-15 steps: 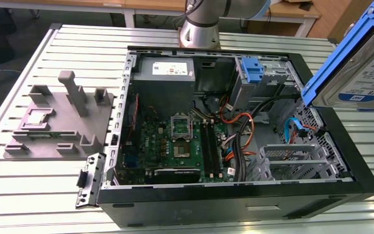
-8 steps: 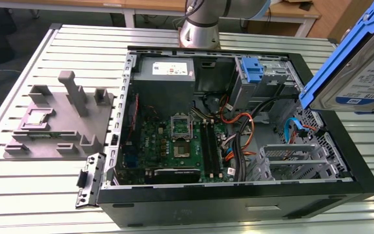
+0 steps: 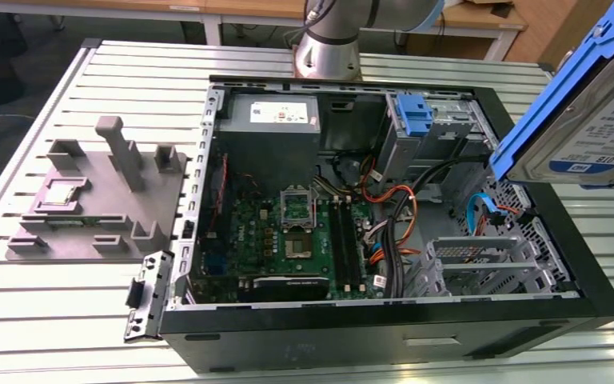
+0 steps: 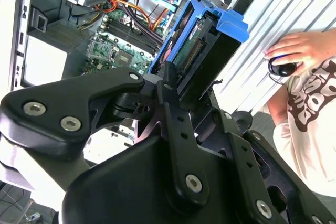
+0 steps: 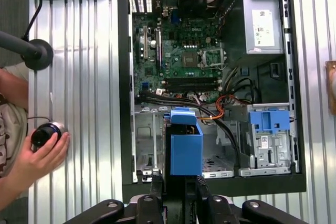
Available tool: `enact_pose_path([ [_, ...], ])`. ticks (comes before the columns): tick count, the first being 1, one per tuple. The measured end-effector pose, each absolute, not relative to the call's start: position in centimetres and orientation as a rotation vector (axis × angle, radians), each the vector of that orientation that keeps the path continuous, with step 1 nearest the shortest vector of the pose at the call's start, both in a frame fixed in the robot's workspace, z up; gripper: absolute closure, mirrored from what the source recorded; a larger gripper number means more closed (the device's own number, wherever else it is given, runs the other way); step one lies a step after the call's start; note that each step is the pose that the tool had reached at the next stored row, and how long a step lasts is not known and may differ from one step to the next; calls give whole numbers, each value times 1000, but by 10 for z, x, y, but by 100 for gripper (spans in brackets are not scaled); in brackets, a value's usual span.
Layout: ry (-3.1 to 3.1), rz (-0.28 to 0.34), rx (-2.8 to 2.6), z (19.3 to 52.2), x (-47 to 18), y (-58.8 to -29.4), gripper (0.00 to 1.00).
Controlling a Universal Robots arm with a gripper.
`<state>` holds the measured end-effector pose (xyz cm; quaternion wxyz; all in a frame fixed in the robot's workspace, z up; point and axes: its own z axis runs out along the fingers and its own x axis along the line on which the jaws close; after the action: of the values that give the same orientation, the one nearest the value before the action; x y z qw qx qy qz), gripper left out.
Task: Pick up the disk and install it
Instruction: 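Insert the disk into the insertion slot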
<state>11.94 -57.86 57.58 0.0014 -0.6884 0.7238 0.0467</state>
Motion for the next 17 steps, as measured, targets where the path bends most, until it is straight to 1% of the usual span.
enact_pose_path([
  [17,2267,146,-2165,568,119,-579,65],
])
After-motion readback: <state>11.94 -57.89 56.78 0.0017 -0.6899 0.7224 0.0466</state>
